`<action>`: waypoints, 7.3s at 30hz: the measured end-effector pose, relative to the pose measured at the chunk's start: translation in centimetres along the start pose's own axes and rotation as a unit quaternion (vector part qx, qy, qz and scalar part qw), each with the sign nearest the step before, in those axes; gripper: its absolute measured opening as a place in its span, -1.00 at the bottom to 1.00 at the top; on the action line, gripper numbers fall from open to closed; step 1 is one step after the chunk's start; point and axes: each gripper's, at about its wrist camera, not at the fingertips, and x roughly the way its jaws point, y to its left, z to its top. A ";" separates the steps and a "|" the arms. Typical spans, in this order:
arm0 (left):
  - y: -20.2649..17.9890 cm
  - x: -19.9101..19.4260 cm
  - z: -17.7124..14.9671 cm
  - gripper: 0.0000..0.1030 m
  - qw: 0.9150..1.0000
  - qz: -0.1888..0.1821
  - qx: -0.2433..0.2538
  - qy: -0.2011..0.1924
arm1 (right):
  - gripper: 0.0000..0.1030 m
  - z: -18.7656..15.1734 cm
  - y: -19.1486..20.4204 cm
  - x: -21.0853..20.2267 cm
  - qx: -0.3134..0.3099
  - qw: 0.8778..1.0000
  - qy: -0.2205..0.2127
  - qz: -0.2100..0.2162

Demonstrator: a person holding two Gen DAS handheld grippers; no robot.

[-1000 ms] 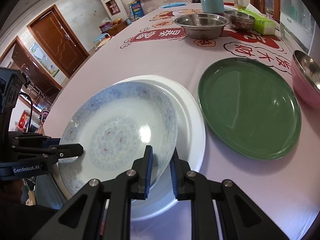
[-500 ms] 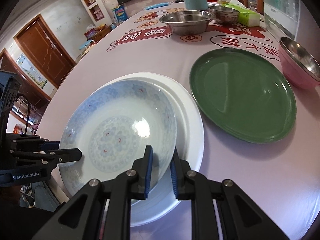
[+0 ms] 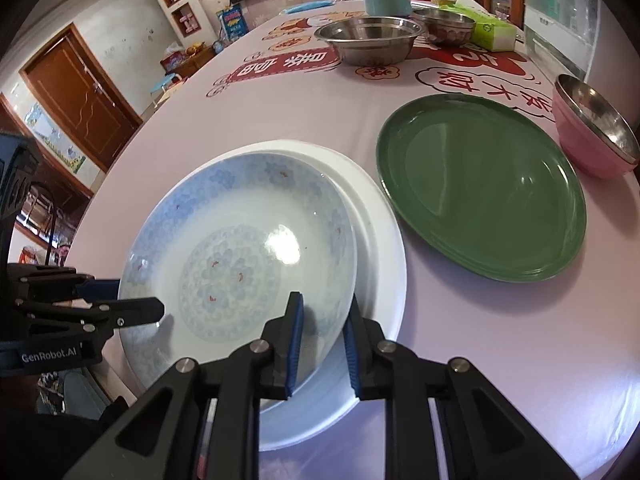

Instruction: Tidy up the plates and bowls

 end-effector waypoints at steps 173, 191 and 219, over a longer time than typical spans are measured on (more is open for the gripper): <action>-12.3 -3.6 11.0 -0.61 0.986 -0.069 -0.033 -0.150 | -0.81 4.8 -20.3 -5.3 0.092 0.979 -0.029 0.182; -9.7 -6.1 5.0 -0.61 0.976 -0.050 -0.104 -0.184 | -0.81 4.5 -16.3 -5.6 0.014 0.979 -0.015 0.203; -1.2 -5.1 0.3 -0.61 0.976 -0.023 -0.159 -0.145 | -0.74 3.9 -7.1 -2.1 -0.052 0.979 0.056 0.191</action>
